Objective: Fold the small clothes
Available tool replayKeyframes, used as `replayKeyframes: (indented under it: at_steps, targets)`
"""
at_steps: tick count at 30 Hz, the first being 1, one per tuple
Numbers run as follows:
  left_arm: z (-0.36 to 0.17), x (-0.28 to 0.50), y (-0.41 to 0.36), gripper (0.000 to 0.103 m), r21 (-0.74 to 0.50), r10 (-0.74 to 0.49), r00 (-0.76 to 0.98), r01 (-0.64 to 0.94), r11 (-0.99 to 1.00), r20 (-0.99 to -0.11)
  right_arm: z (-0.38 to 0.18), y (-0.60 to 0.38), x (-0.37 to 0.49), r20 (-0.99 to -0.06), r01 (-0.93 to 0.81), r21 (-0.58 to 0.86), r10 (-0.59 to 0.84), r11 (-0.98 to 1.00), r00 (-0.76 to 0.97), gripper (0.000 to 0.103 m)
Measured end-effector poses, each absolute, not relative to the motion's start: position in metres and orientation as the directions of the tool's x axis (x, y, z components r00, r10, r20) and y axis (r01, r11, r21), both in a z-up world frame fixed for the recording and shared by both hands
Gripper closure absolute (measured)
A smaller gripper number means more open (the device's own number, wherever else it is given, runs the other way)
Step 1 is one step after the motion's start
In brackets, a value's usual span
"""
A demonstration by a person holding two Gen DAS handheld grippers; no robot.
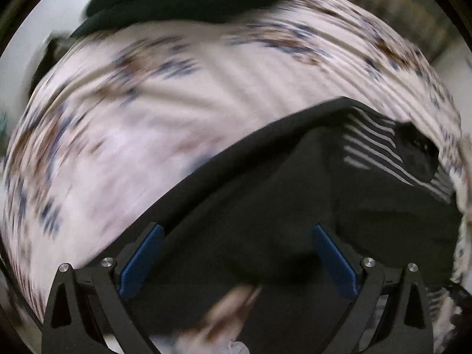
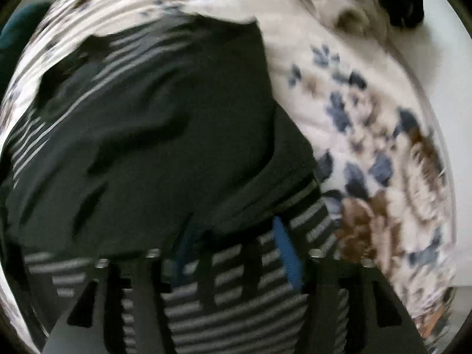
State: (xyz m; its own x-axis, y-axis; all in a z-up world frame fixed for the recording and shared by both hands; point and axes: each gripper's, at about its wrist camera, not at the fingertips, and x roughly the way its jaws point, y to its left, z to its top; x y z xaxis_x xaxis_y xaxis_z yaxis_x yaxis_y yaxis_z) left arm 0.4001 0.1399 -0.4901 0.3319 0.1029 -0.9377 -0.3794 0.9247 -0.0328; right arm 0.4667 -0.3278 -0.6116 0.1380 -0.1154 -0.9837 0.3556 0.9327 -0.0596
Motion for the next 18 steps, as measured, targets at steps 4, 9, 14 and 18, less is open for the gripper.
replayKeyframes:
  at_steps: [4, 9, 14, 18]
  targets:
    - [-0.464, 0.295, 0.205, 0.0, -0.023, 0.162, 0.281, -0.556, 0.831, -0.946, -0.592, -0.289, 0.459, -0.982, 0.267, -0.047, -0.093, 0.962, 0.162, 0.021]
    - [-0.476, 0.185, 0.292, 0.0, 0.024, 0.222, 0.155, -0.767, 0.641, -0.963, -0.597, -0.212, 0.471, -0.992, 0.169, 0.005, -0.017, 0.986, 0.126, 0.021]
    - [-0.536, 0.134, 0.35, 0.006, -0.184, 0.03, 0.216, -0.887, 0.423, -0.976, -0.604, -0.154, 0.473, -0.995, 0.098, 0.01, 0.0, 0.995, 0.104, 0.021]
    - [-0.567, 0.147, 0.352, 0.044, -0.183, 0.005, 0.208, -0.875, 0.447, -0.978, -0.608, -0.13, 0.47, -0.996, 0.07, 0.001, -0.006, 0.998, 0.094, 0.021]
